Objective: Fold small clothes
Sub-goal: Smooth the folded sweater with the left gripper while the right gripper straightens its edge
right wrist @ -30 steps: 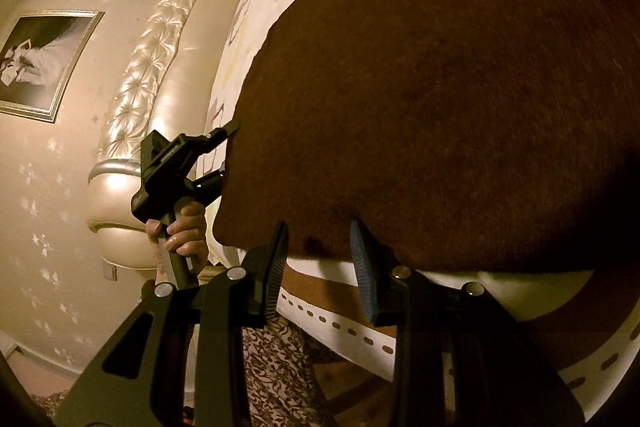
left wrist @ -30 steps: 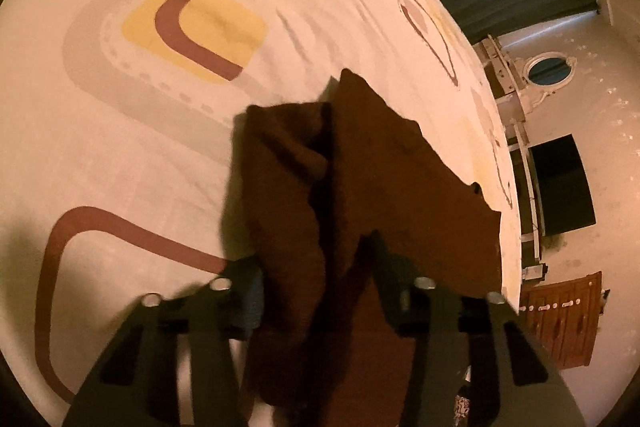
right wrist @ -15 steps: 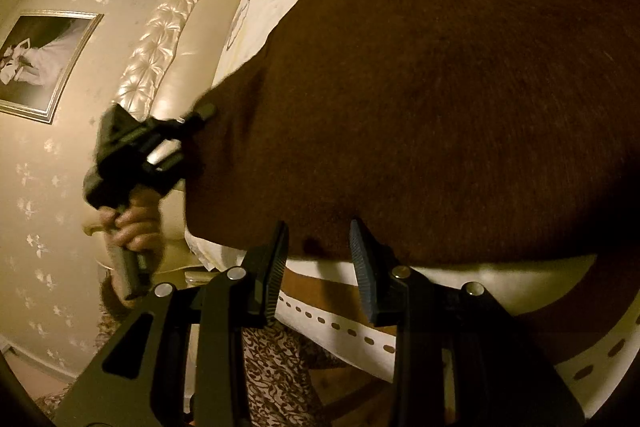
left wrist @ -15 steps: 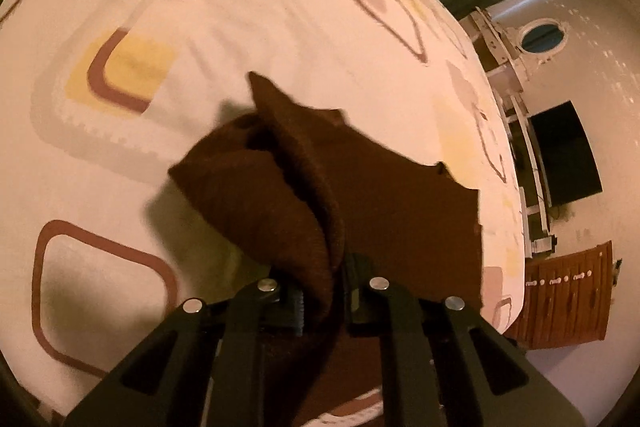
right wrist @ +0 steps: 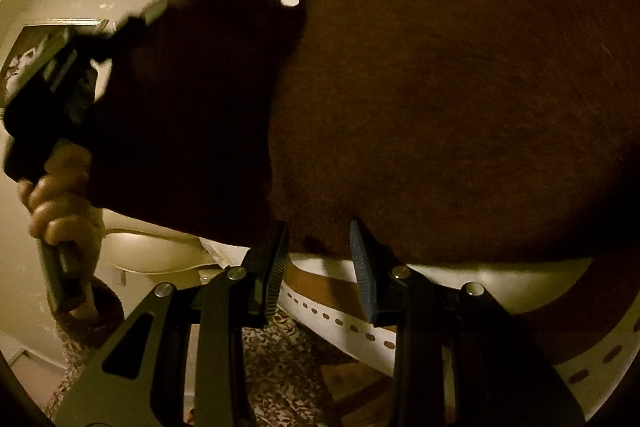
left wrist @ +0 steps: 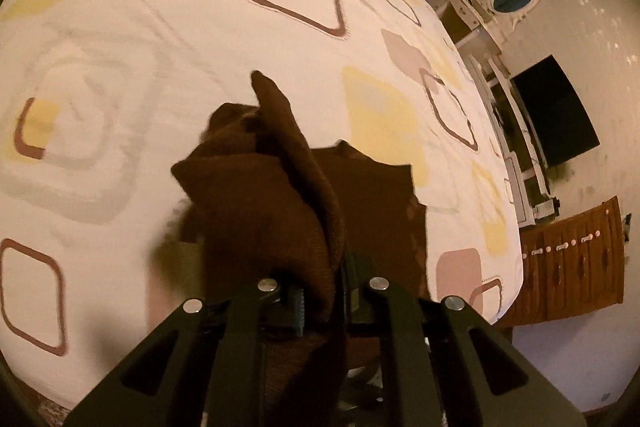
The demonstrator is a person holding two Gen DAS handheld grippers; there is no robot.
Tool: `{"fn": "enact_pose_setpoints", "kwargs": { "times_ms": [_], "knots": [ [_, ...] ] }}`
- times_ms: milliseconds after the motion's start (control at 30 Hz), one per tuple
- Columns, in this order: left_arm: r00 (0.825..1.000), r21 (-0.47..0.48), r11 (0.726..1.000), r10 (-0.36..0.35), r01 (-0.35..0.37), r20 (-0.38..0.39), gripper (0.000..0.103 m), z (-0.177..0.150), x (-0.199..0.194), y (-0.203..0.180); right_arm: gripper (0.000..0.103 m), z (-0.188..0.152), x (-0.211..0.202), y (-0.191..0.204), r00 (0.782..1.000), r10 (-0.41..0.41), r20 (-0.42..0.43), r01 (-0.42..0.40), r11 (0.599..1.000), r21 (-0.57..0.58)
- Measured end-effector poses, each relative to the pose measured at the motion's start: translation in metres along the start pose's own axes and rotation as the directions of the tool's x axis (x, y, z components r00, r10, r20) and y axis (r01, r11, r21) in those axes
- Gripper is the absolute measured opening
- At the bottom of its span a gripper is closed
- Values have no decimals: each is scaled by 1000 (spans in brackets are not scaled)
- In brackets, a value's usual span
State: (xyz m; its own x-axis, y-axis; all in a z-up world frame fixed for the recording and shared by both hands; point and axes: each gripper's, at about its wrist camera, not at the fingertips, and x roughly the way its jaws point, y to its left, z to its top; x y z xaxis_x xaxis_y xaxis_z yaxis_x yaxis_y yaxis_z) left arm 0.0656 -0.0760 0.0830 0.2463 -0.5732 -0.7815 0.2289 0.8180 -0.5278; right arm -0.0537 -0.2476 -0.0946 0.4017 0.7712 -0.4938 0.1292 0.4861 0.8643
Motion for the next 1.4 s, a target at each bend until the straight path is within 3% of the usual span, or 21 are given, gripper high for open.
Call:
{"fn": "enact_pose_setpoints", "kwargs": {
  "times_ms": [167,267,433,767,967,1067,1200,1267,1400],
  "knots": [
    [1000,-1,1000,21,-21,-17,13,-4,27,-33,37,-1,-12,-5,999,18,-29,-17,1000,21],
    [999,1,999,43,-43,-25,13,-12,46,-50,44,-5,-30,-5,999,-16,-29,16,1000,0],
    [995,48,996,84,-82,-49,13,-31,82,-80,46,-16,-65,-16,997,-67,-24,66,998,-14],
    [979,133,975,189,-179,-72,15,-60,140,-103,50,-38,-112,-48,999,-18,33,16,998,68],
    [988,153,978,151,-143,-45,33,-65,140,-110,50,-39,-113,-49,999,-18,34,15,998,69],
    [995,185,979,93,-86,-25,40,-69,134,-118,50,-39,-120,-44,999,-40,31,39,998,46],
    [999,201,978,-48,49,-8,43,-75,109,-123,50,-37,-129,-44,997,-66,34,65,997,32],
    [994,189,977,-104,98,19,56,-76,93,-121,50,-35,-139,-41,995,-83,48,83,996,14],
    [989,170,980,-116,100,87,57,-77,55,-90,50,-25,-158,-30,992,-69,109,69,998,0]
  ]
}}
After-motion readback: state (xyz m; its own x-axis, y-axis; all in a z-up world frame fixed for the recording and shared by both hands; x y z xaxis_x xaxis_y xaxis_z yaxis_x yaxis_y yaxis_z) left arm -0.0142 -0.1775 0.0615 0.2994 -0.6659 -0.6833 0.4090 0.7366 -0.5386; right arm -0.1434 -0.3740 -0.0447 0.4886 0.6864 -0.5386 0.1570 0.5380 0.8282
